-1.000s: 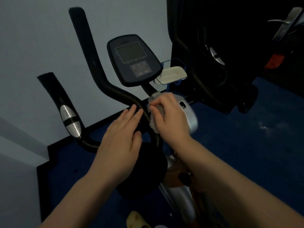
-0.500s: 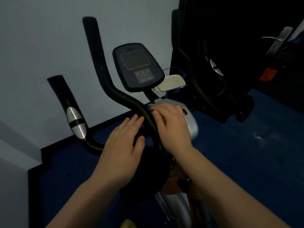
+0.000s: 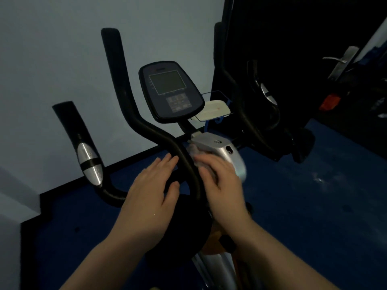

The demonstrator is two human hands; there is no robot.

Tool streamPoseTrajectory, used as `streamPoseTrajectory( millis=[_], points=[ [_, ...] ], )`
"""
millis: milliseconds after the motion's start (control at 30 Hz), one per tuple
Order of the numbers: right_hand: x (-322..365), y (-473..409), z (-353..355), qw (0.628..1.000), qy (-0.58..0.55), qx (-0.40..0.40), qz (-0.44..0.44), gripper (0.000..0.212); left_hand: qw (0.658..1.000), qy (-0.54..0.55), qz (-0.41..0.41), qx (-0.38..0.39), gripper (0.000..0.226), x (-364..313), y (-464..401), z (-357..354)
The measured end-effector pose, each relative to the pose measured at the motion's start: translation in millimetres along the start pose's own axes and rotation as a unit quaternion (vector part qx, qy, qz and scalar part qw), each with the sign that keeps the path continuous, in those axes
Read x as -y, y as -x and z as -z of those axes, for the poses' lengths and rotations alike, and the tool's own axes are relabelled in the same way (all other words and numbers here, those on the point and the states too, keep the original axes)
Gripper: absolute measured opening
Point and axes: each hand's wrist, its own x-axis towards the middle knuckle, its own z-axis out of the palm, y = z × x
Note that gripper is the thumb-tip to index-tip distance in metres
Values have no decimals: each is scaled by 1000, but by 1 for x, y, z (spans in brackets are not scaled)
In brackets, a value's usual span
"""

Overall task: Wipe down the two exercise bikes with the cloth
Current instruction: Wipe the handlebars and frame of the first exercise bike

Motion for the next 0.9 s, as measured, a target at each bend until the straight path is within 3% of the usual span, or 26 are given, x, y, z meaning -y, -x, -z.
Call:
streamPoseTrajectory(
  millis=[67, 200, 300, 467, 533, 633, 800, 900],
  points=[
    [-6, 7, 17, 1000, 12, -3, 3, 27, 1000, 0, -3, -5, 54, 2, 0, 0],
    [2, -25, 16, 990, 116, -83, -10, 32, 1000, -1, -1, -13, 54, 3, -2, -2],
    [13, -26, -6, 982, 187, -33, 4, 31, 1000, 9, 3, -12, 54, 2, -1, -1],
    [0, -12, 37, 991, -15, 114, -65, 26, 1000, 23, 3, -9, 54, 1, 0, 2],
    [-6, -26, 53, 992, -17, 96, -78, 25, 999, 33, 5, -21, 53, 1, 0, 2],
    [16, -42, 37, 994, -99, 36, -13, 32, 996, 58, 0, -62, 48, -2, 2, 0],
    [32, -34, 5, 957, 15, 229, 179, 32, 954, 143, 21, -264, 30, 11, 19, 9],
    [26, -44, 22, 910, 126, 305, 251, 34, 937, 77, -16, -341, 28, 33, 22, 33]
  ],
)
